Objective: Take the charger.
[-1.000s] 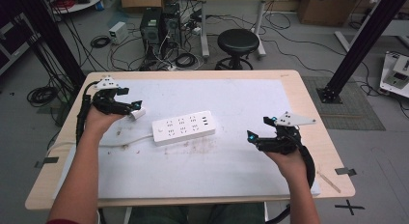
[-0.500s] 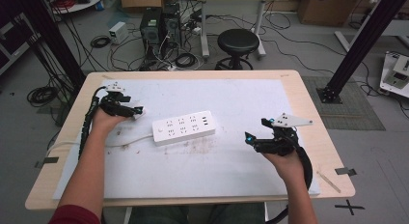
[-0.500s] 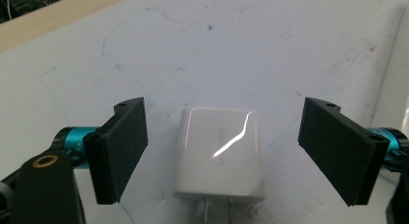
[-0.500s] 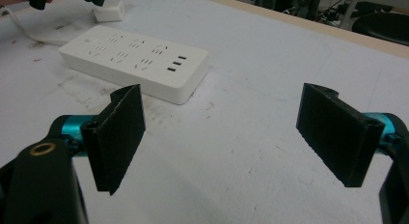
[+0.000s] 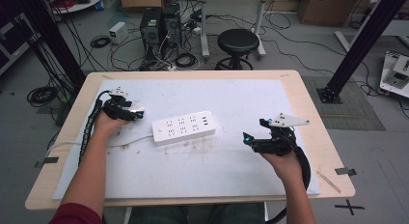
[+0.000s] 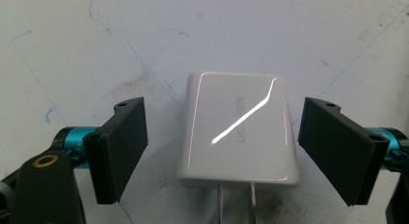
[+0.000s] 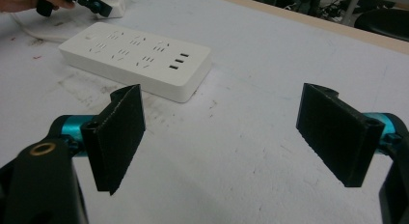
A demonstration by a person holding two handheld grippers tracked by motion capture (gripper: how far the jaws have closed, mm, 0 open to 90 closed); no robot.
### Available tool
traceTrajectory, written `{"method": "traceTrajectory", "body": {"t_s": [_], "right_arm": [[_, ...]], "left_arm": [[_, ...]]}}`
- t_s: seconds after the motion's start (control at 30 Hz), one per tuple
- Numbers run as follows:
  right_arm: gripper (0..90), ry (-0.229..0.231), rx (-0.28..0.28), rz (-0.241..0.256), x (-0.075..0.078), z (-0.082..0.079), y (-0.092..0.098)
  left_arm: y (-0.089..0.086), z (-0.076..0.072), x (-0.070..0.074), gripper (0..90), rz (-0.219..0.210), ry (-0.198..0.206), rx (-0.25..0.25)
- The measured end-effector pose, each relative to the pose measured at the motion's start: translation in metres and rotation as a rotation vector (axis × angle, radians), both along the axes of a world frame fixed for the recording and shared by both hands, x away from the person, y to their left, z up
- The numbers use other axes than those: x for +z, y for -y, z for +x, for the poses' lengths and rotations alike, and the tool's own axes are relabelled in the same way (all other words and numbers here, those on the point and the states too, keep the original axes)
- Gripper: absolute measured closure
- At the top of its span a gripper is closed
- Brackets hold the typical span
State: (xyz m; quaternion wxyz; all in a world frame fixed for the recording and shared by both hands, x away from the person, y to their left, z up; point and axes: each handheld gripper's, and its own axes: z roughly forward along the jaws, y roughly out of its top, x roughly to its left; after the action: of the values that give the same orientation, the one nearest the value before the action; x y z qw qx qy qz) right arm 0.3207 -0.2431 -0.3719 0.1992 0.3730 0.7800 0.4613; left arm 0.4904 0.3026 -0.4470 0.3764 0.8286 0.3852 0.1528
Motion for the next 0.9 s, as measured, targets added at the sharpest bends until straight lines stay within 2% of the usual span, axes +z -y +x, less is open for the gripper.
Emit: {"method": "traceTrajectory", "body": {"t_s": [0.2, 0.4, 0.67, 0.8, 0.9], "right_arm": [[17.7, 0.002, -0.004, 0.001, 0.0009, -0.0001, -0.0001], [17.7, 0.004, -0.001, -0.001, 0.0013, 0.0002, -0.0006], [17.7, 0.005, 0.001, 0.005, 0.0013, 0.0005, -0.0020], [17.7, 0.005, 0.000, 0.005, 0.0016, 0.0008, -0.0018], [17.7, 0.011, 0.002, 0.005, 0.0023, 0.0012, -0.0013]], "left_arm": [[0.0005, -0.0010, -0.0023, 18.7, 0.010, -0.005, 0.000], [0.0000, -0.0020, -0.0016, 23.5, 0.016, 0.001, -0.006], [0.0005, -0.0050, -0.0007, 33.8, 0.026, 0.012, -0.020], [0.0020, -0.0072, -0.0002, 40.1, 0.035, 0.031, -0.029], [0.0017, -0.0075, -0.0001, 41.5, 0.041, 0.033, -0.032]]}}
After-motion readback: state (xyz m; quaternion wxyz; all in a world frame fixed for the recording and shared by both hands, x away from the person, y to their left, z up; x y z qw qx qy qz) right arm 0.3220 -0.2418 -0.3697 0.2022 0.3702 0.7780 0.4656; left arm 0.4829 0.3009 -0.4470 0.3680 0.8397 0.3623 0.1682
